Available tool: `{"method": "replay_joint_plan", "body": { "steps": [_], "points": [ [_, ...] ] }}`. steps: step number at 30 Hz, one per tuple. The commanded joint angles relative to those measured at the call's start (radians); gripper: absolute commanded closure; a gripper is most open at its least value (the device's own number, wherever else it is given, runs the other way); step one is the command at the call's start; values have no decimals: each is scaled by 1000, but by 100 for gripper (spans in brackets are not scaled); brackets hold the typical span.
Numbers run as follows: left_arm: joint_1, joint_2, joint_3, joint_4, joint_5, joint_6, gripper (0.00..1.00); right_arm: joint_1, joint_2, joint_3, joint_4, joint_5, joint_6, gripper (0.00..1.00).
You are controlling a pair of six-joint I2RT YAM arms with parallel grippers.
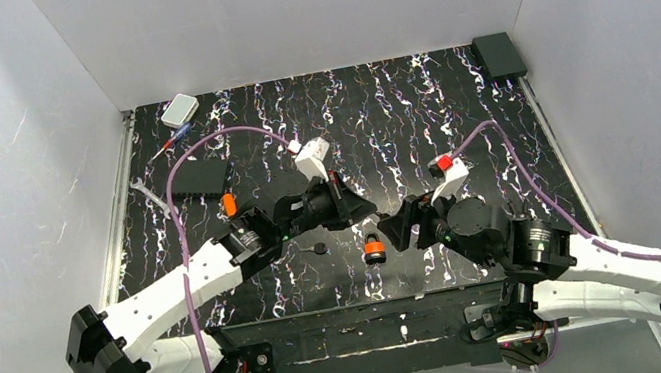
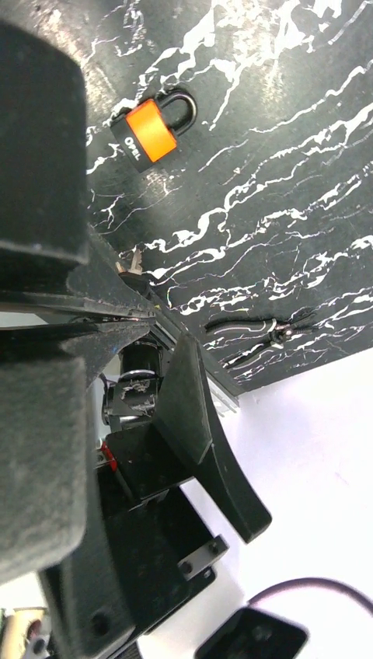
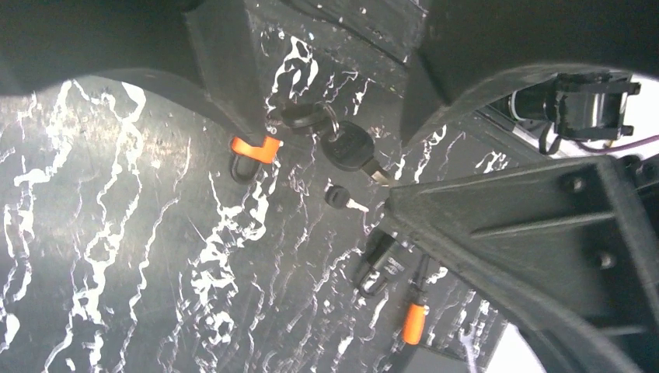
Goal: Unlock with the key
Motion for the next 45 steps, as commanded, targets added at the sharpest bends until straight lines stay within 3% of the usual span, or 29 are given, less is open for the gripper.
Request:
{"method": "replay_joint_plan", "body": {
  "steps": [1, 7, 12, 17, 20, 27, 35, 45],
  "points": [
    [-1, -40, 32, -77, -87, -133, 100, 1, -29, -22, 135, -74, -206, 15],
    [1, -25, 98, -347, -217, -366, 100, 1, -8, -48, 210, -143, -403, 7],
    [4, -52, 91, -447, -250, -514, 100, 1, -4, -170, 386, -142, -609, 10],
    [11, -85, 79, -498, -269, -585, 100, 1, -40, -282, 648, -241, -747, 13],
    [19, -96, 82, -524, -252, -620, 100, 1, -34, -309, 707, -301, -822, 14],
    [38, -114, 69, -553, -228, -659, 100, 1, 12, -330, 787, -357, -877, 30],
    [48, -134, 38, -523, -212, -678, 100, 2, 68, -334, 830, -398, -881, 33],
    [57, -138, 43, -539, -198, -692, 100, 13, 130, -332, 887, -362, -939, 46]
  ]
}}
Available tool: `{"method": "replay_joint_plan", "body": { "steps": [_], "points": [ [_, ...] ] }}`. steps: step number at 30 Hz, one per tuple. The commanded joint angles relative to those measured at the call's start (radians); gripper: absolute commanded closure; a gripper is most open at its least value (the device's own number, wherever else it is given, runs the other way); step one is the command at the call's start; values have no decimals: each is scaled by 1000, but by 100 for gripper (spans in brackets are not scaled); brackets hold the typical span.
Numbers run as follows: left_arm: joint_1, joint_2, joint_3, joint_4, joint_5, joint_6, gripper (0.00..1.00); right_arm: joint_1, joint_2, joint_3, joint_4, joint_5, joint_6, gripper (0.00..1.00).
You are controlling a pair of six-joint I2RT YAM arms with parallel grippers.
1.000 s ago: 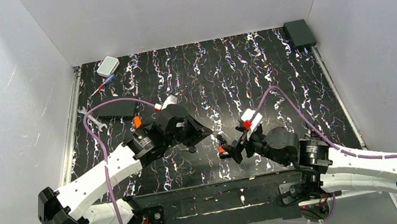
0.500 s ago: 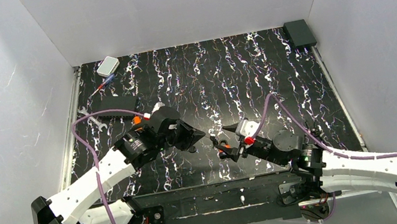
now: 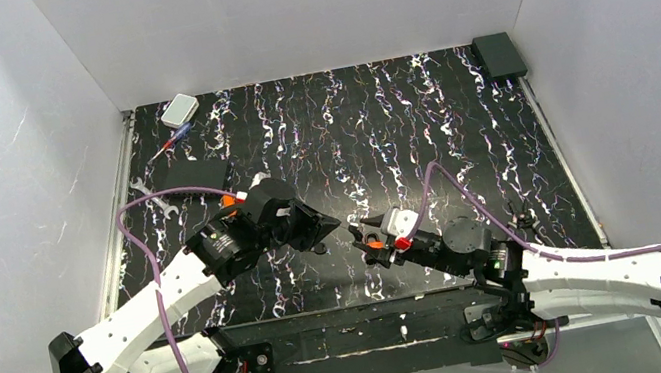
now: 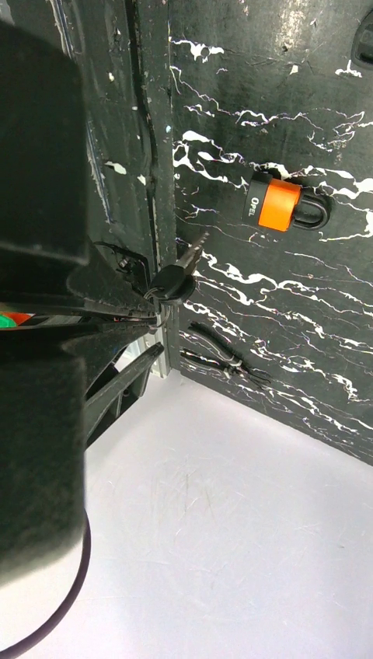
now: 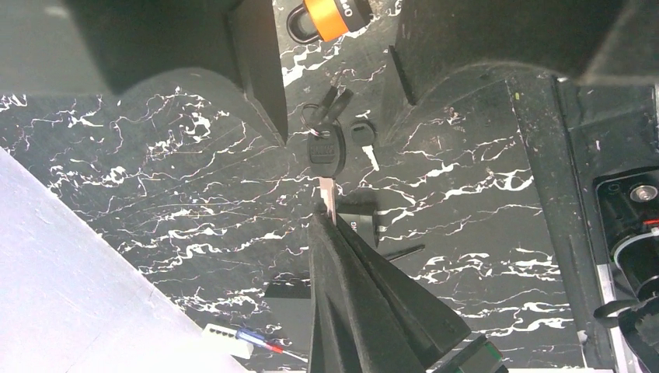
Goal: Unlock with the key
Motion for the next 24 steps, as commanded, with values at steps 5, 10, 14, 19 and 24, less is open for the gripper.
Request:
{"method": "replay_joint_plan", "body": {
  "steps": [5, 10, 14, 19, 24],
  "points": [
    [13, -34, -16, -2, 3, -28, 100, 16, 51, 21, 101, 17, -50, 58],
    [16, -32, -24, -3, 5, -30, 100, 25, 67, 32, 108, 39, -61, 66],
    [18, -32, -32, 7, 11, -32, 100, 30, 80, 33, 123, 53, -67, 65],
    [20, -25, -32, 13, 19, -30, 100, 37, 100, 33, 154, 95, -74, 59],
    [21, -23, -32, 3, 18, -24, 100, 43, 117, 34, 179, 120, -83, 59]
  ]
}}
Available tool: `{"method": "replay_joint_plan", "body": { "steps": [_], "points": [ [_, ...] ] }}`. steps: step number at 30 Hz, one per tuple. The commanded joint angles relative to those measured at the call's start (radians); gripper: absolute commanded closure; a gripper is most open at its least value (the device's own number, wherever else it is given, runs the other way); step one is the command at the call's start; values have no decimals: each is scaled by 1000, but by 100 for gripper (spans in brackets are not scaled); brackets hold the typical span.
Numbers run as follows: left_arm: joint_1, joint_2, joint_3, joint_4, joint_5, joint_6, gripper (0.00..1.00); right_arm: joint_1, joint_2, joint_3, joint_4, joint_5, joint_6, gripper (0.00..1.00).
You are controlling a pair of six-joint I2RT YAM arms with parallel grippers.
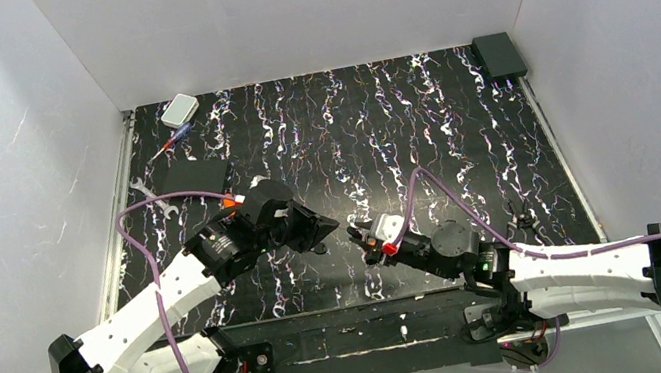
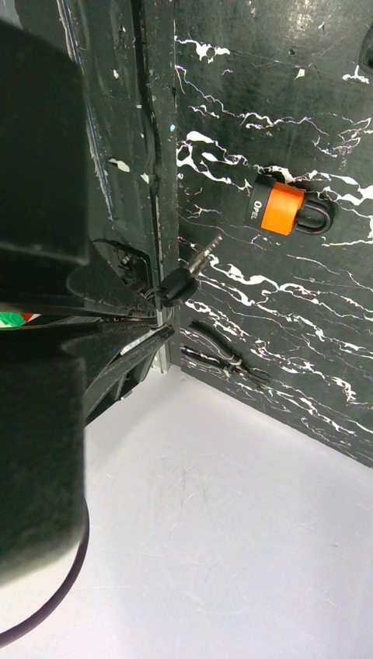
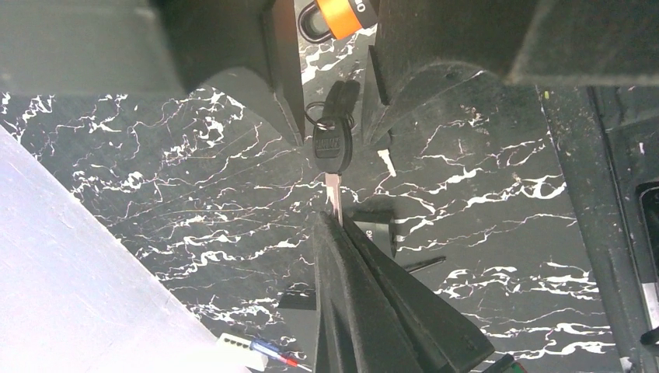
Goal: Unlock with the key
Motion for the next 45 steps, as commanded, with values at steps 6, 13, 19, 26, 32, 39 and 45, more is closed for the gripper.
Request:
{"method": "replay_joint_plan", "body": {
  "steps": [6, 13, 19, 26, 32, 39, 45],
  "points": [
    [10, -16, -16, -5, -7, 0, 100, 15, 40, 42, 104, 52, -36, 71],
    [15, -18, -22, -3, -4, 1, 100, 18, 54, 44, 102, 72, -35, 93],
    [26, -28, -33, 2, 4, 4, 91, 18, 31, 55, 61, 68, -3, 99],
    [30, -104, -86, 54, -37, 51, 22, 19, -46, 23, 19, 54, 150, 99],
    [31, -179, -96, 16, -104, 134, 19, 19, -130, 1, -35, 37, 308, 99],
    [29, -252, -156, 49, -127, 167, 19, 19, -162, 16, -104, 35, 395, 99],
    [30, -263, -178, 83, -107, 215, 20, 19, -179, 45, -184, 35, 439, 99]
  ]
}}
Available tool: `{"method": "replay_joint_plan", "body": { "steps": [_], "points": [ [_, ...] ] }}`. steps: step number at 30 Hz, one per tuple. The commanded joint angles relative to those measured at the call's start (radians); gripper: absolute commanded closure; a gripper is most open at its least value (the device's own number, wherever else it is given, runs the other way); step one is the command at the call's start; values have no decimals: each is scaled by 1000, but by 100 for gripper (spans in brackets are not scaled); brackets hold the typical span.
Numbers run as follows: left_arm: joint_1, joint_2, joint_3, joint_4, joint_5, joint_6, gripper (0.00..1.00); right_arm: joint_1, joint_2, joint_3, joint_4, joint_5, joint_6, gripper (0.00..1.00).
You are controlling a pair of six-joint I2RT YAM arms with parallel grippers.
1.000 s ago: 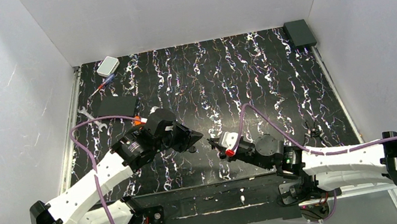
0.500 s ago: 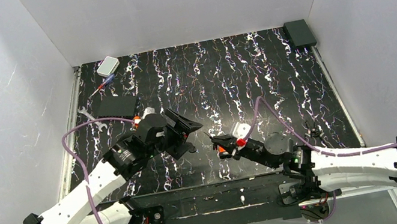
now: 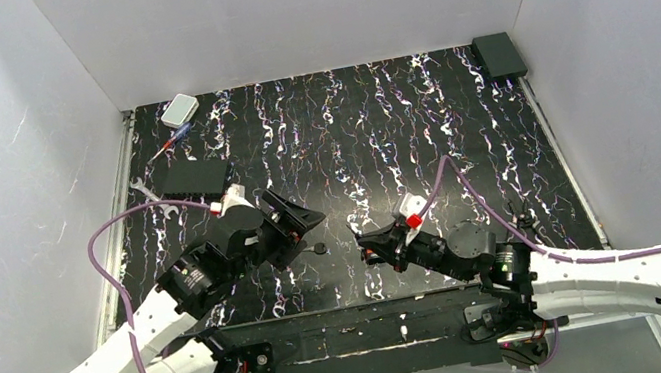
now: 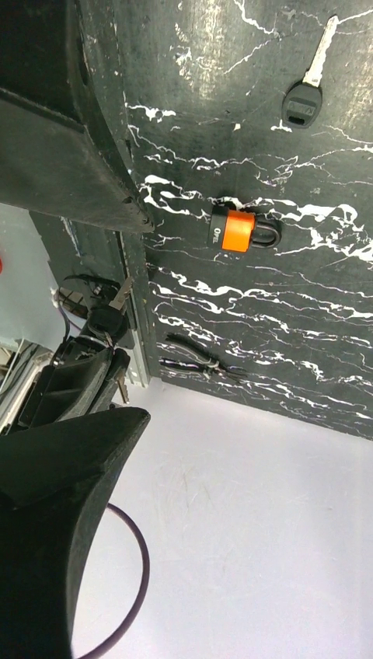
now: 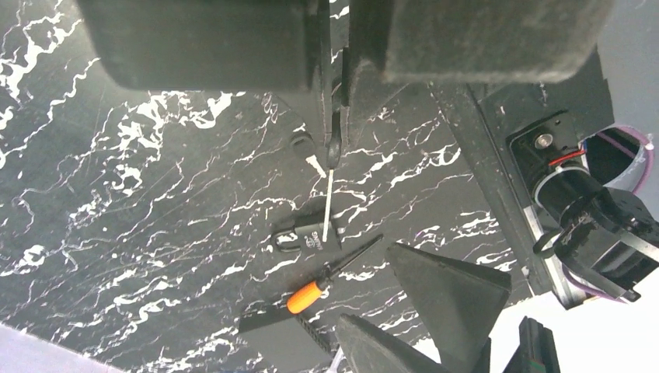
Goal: Unlock with the key
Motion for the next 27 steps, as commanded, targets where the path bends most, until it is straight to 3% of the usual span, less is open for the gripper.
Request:
{"method": "replay_joint_plan", "body": {
  "steps": [1, 15, 27],
  "points": [
    [5, -17, -18, 33, -16, 68, 20, 0, -26, 44, -47, 4, 66, 99],
    [5, 92, -1, 65, 68, 182, 21, 0, -141, 107, -336, 195, 241, 99],
    [0, 259, 61, 92, 130, 201, 30, -1, -137, 173, -547, 302, 270, 99]
  ]
}}
